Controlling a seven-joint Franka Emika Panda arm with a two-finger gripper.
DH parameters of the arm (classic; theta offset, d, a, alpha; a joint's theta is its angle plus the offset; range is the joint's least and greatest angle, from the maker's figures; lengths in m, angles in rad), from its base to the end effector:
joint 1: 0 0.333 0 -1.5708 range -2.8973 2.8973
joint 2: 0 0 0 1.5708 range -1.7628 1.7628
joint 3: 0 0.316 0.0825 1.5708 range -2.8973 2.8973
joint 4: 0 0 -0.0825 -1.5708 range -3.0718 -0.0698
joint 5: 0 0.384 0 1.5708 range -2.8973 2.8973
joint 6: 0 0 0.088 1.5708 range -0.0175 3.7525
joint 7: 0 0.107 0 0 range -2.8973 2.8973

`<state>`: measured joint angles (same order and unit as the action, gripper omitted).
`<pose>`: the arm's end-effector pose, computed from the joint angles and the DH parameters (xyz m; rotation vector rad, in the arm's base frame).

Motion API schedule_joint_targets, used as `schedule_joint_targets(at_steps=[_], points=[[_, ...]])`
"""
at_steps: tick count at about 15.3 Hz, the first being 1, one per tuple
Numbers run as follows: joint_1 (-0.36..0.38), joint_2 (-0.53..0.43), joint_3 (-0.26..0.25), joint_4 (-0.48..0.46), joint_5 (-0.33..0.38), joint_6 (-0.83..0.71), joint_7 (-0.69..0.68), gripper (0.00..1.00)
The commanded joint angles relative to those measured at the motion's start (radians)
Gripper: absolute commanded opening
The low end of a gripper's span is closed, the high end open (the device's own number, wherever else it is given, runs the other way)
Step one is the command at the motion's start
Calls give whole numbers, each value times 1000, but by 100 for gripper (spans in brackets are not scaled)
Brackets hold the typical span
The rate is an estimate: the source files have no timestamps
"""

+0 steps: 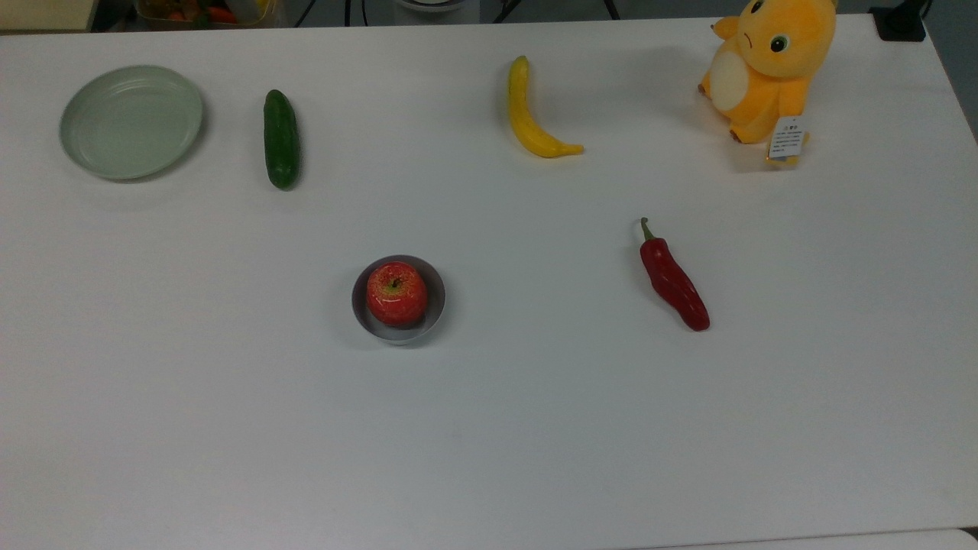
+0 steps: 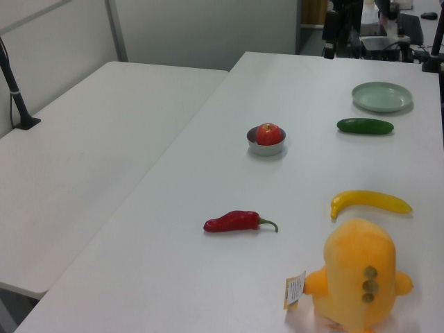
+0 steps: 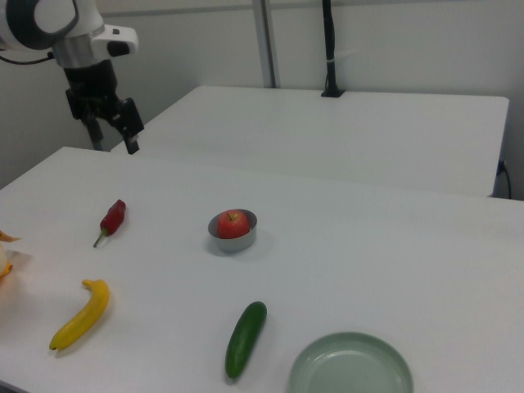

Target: Put the red apple in the bowl

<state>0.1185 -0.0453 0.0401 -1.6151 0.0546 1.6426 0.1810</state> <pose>0.5398 0.0924 0.6351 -3.0756 0.0374 -0.0966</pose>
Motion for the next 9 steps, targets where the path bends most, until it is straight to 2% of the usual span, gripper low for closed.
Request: schedule_joint_targets(at_steps=[1,3,9], points=[[-17,10,-11,-20,7,92,-142,100],[-25,18,-32,-16,10,97,-208,100],[-17,32,-34,-11,10,97,-199,100]])
